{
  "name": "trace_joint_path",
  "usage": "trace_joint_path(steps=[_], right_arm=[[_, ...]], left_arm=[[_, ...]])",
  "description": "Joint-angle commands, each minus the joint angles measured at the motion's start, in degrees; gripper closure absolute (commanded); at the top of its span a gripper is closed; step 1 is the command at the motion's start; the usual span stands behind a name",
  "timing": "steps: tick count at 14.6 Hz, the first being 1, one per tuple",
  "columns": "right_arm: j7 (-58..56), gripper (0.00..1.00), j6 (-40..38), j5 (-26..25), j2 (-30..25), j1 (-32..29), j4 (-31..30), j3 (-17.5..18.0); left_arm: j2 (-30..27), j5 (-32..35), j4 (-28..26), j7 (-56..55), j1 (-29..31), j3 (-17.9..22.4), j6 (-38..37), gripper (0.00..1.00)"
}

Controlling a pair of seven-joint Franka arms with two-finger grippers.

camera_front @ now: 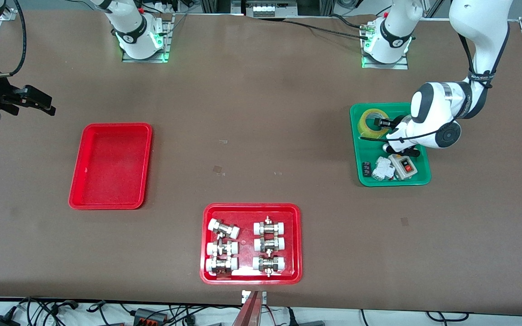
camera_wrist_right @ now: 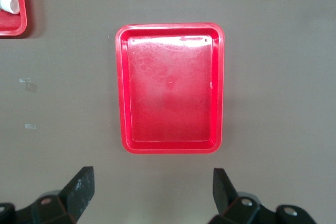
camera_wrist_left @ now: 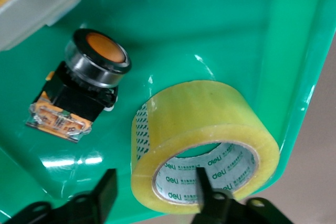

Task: Left arm passes tape to right arm into tray
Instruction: 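Grasp the yellow tape roll with the left gripper and lift it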

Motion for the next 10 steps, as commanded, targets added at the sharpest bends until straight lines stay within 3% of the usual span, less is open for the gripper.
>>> trace_joint_path(steps=[1, 6, 10], right_arm=[[0.61, 0.00, -0.96, -0.58, -0.42, -0.24, 0.16, 0.22], [0.43, 0.00, -1.05, -0.58, -0.42, -0.15, 0.16, 0.22], [0.17, 0.00, -1.05, -0.58, -0.42, -0.15, 0.16, 0.22]], left_arm=[[-0.36, -0.90, -1.05, 4.44, 1.34, -0.05, 0.97, 0.65], [-0.36, -0.90, -0.70, 7.44, 2.66, -0.05, 0.88, 0.80], [-1.23, -0.90, 1.14, 7.44, 2.66, -0.14, -1.65, 0.84]])
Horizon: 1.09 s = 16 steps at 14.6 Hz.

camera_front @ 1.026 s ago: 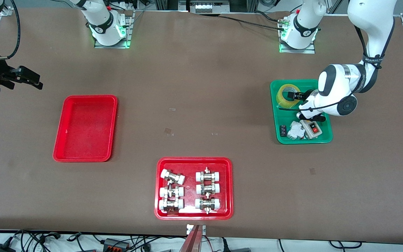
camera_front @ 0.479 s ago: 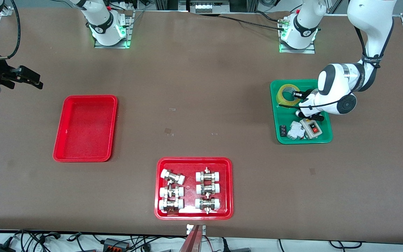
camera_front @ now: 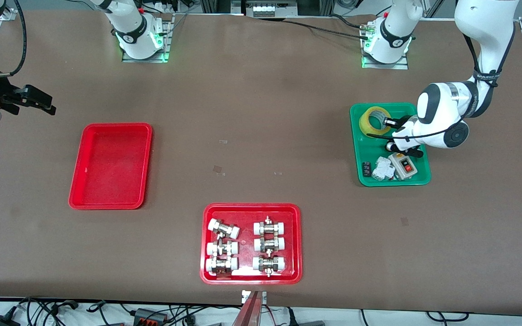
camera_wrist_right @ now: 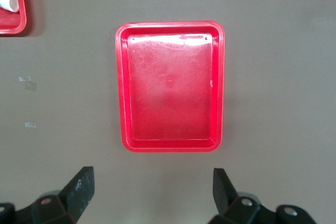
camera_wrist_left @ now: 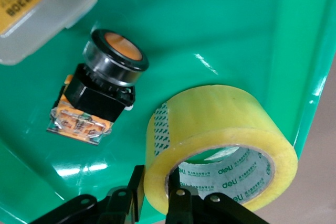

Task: Left arm passes tape to right arm into tray
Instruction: 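Grasp the yellow tape roll with the left gripper and lift it, then carry the tape toward table center while the right gripper reaches toward it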

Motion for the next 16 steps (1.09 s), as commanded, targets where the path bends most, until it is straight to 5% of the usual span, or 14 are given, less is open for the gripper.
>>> trace_joint_path(steps=[1, 8, 10, 12, 16], right_arm=[[0.08, 0.00, -0.86, -0.58, -0.42, -0.15, 0.16, 0.22], [-0.10, 0.00, -0.77, -0.67, -0.42, 0.02, 0.16, 0.30], [0.51, 0.00, -0.69, -0.67, -0.34, 0.20, 0.16, 0.57], [0.52, 0.00, -0.34, 0.03, -0.25, 0.20, -0.01, 0.66], [-0.01, 0.00, -1.91, 3.01, 5.10, 1.60, 3.40, 0.74]], left_arm=[[-1.35, -0.90, 3.34, 1.90, 0.41, -0.22, -4.22, 0.84], [-1.53, -8.89, 28.46, -4.13, -0.82, -3.90, -33.22, 0.98], [-1.53, -11.25, 34.45, -10.11, -0.74, -8.28, -37.27, 0.99], [-1.35, -21.77, 38.68, -18.18, -1.09, -9.80, -38.87, 0.99], [-1.09, -31.98, 44.92, -23.67, -2.06, -13.74, -38.44, 0.99]])
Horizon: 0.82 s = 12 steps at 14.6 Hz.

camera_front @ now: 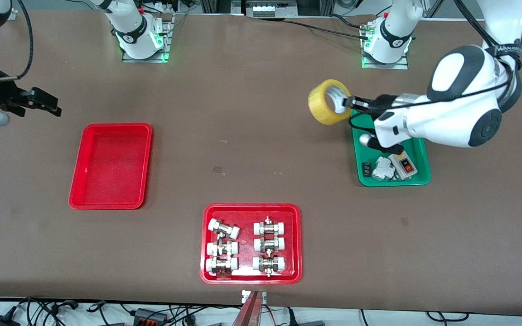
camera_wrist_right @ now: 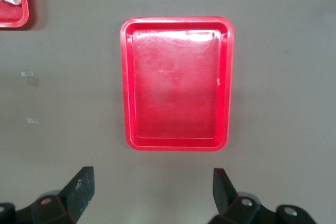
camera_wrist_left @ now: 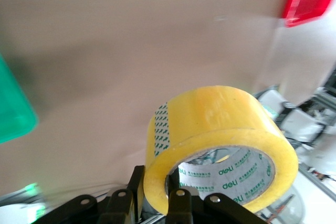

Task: Left arm passes tape to right arm into tray
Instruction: 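Carry the tape toward table center while the right gripper reaches toward it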

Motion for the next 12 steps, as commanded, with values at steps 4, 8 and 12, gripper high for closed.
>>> trace_joint_path(steps=[4, 8, 12], right_arm=[[-1.03, 0.00, -4.39, 4.73, 7.72, 6.59, 4.92, 0.10], [-1.83, 0.00, -4.22, 12.26, 9.48, 10.03, 8.09, 0.45], [-0.52, 0.00, -2.30, 27.13, 10.54, 14.85, 9.32, 0.46]], left_arm=[[1.09, -7.15, 7.56, -3.14, -2.99, -3.12, 3.36, 0.99], [2.23, -7.66, 7.91, -13.41, -7.04, -3.12, 7.41, 0.99], [2.76, -11.00, 7.82, -18.09, -10.12, -3.12, 17.34, 0.99]])
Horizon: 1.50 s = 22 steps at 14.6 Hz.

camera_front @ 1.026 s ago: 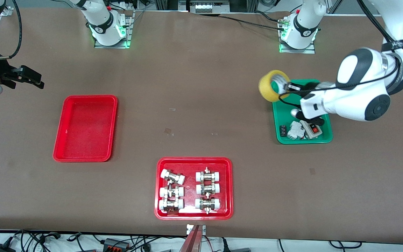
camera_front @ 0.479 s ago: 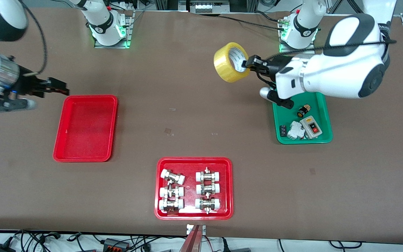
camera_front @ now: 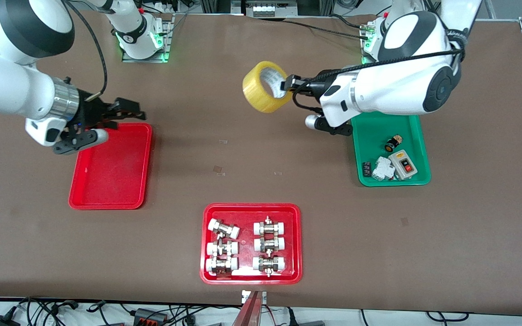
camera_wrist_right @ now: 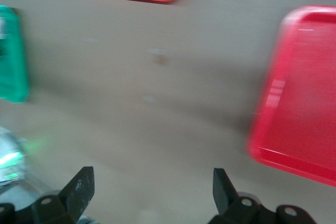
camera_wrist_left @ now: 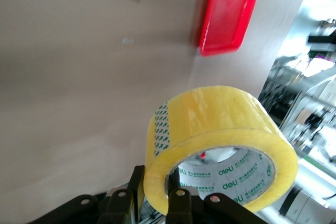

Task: Left arm passes tape to right arm into tray
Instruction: 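Carry the tape toward table center while the right gripper reaches toward it, then close the right gripper on the tape roll held by the left gripper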

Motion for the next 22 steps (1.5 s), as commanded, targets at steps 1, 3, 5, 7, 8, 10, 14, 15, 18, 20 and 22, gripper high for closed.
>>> trace_joint_path(steps=[1, 3, 5, 7, 8, 10, 14, 15, 18, 20, 22], right_arm=[[0.98, 0.00, 2.25, 6.14, 1.01, 4.00, 2.55, -0.30], [4.14, 0.00, 6.12, 14.82, 1.36, 6.11, 2.90, -0.30], [7.48, 0.00, 9.64, 17.50, 1.45, 9.01, 3.86, -0.30], [10.73, 0.00, 12.45, 17.59, 2.32, 12.34, 5.88, -0.30], [13.10, 0.00, 14.12, 17.33, 2.50, 15.06, 7.02, -0.30], [18.37, 0.00, 17.72, 17.06, 3.21, 18.33, 7.91, -0.30], [23.04, 0.00, 20.19, 17.24, 3.29, 20.62, 8.00, -0.30], [23.23, 0.00, 20.64, 17.06, 3.29, 20.62, 8.00, -0.30], [22.53, 0.00, 20.64, 17.58, 4.60, 20.27, 7.91, -0.30], [22.53, 0.00, 20.73, 17.76, 5.23, 20.27, 7.91, -0.30], [22.53, 0.00, 20.73, 19.16, 5.40, 20.36, 7.83, -0.30]], left_arm=[[0.95, -1.59, 2.13, -2.65, -1.40, 0.15, 2.43, 0.99], [0.86, -1.50, 2.13, -2.57, -0.96, 0.15, 2.34, 0.99], [0.86, -1.50, 2.22, -2.57, -0.78, 0.15, 2.34, 0.99], [0.77, -1.50, 2.13, -2.57, -0.70, 0.15, 2.25, 0.99], [0.77, -1.50, 2.22, -2.48, -0.70, 0.15, 2.16, 0.99], [0.77, -1.50, 2.13, -2.30, -0.61, 0.15, 2.08, 0.99], [0.68, -1.50, 2.13, -2.13, -0.61, 0.24, 2.08, 0.99], [0.68, -1.50, 2.22, -2.13, -0.61, 0.24, 2.08, 0.99], [0.68, -1.50, 2.13, -2.04, -0.52, 0.24, 2.08, 0.99], [0.68, -1.50, 2.13, -1.95, -0.52, 0.24, 2.08, 0.99], [0.68, -1.50, 2.13, -1.95, -0.61, 0.15, 2.08, 0.99]])
